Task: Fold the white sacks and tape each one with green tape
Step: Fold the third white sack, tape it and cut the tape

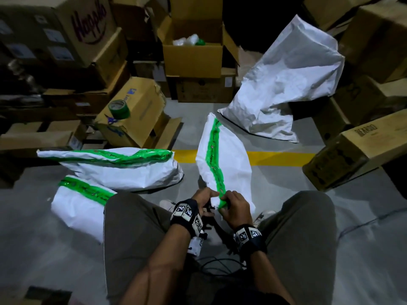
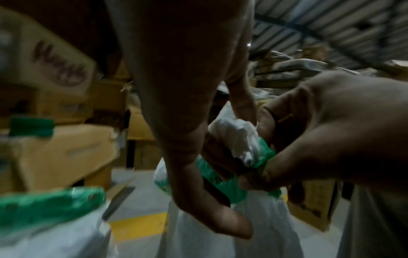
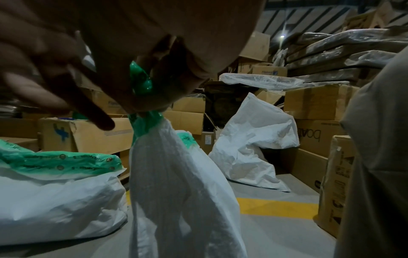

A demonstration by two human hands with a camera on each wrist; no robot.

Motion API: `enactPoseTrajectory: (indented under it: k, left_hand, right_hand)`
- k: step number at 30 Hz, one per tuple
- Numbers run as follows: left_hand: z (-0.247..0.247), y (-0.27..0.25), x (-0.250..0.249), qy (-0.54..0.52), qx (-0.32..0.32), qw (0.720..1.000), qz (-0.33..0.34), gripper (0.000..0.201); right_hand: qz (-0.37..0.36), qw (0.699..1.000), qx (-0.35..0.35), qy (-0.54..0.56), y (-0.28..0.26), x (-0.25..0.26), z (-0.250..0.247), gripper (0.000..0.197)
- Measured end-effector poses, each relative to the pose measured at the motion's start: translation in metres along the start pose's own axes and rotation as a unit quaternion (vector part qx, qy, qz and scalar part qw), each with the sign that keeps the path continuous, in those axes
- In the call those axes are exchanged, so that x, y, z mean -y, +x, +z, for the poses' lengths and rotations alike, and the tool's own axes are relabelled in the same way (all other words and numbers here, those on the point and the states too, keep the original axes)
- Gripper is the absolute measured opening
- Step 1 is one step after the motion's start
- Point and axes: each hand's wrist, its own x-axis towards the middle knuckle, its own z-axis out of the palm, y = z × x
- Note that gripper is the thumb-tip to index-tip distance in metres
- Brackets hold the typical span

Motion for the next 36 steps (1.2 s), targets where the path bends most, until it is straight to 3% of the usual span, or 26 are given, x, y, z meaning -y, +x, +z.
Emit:
enactPoseTrajectory:
  k: [3,6,9,11,15,18,21,25,28,30,32,34,36]
  left_hand:
    - [0.004,-0.008,0.000,0.058,-0.046,0.996,0.052,0.029]
    - [0.004,0.001,0.007,0.144,-0.108,0.979,0.095,0.044]
    - [0.005,-0.004,0.005,0.107,-0.075,0.990,0.058,0.053]
    - [0.008,-0.009,0.004,0.076,-0.073,0.994,0.038,0.047]
    - [0.007,-0.006,0.006,0.092,-0.147,0.981,0.086,0.034]
    - [0.001,-0.010,0.007,0.146,-0.172,0.969,0.100,0.030]
    - [0.004,-0.008,0.013,0.214,-0.192,0.951,0.111,0.041]
    - [0.013,-0.011,0.022,0.325,-0.184,0.914,0.159,0.026]
    - [0.018,-0.018,0.030,0.402,-0.171,0.874,0.211,0.021]
    - [0.021,-0.022,0.037,0.450,-0.157,0.848,0.231,0.018]
    - [0.021,-0.028,0.040,0.493,-0.138,0.822,0.251,0.017]
    - [0.021,-0.033,0.045,0.522,-0.117,0.804,0.260,0.017]
    - [0.017,-0.036,0.049,0.530,-0.111,0.800,0.258,0.019]
  right_hand:
    - [0.000,0.999,-0.020,0.038,-0.002,0.004,0.002,0.029]
    - [-0.003,0.996,-0.049,0.079,-0.002,0.009,0.002,0.025]
    - [0.039,0.990,-0.082,0.104,-0.003,0.011,0.004,0.036]
    - [0.090,0.986,-0.056,0.129,-0.002,0.011,0.009,0.045]
    - [0.136,0.967,0.061,0.207,0.003,0.008,0.006,0.056]
    - [0.149,0.966,0.137,0.162,0.007,0.001,-0.005,0.047]
    - [0.198,0.970,0.090,0.105,0.019,0.003,-0.015,0.036]
    - [0.170,0.979,0.056,0.099,0.051,0.022,-0.020,0.009]
    - [0.162,0.978,0.100,0.085,0.081,0.031,-0.015,0.033]
    - [0.181,0.968,0.172,-0.004,0.098,0.030,-0.007,0.073]
    - [0.215,0.941,0.237,-0.114,0.109,0.023,-0.001,0.109]
    - [0.223,0.919,0.269,-0.180,0.114,0.017,0.000,0.106]
    - [0.217,0.917,0.272,-0.194,0.119,0.015,0.000,0.077]
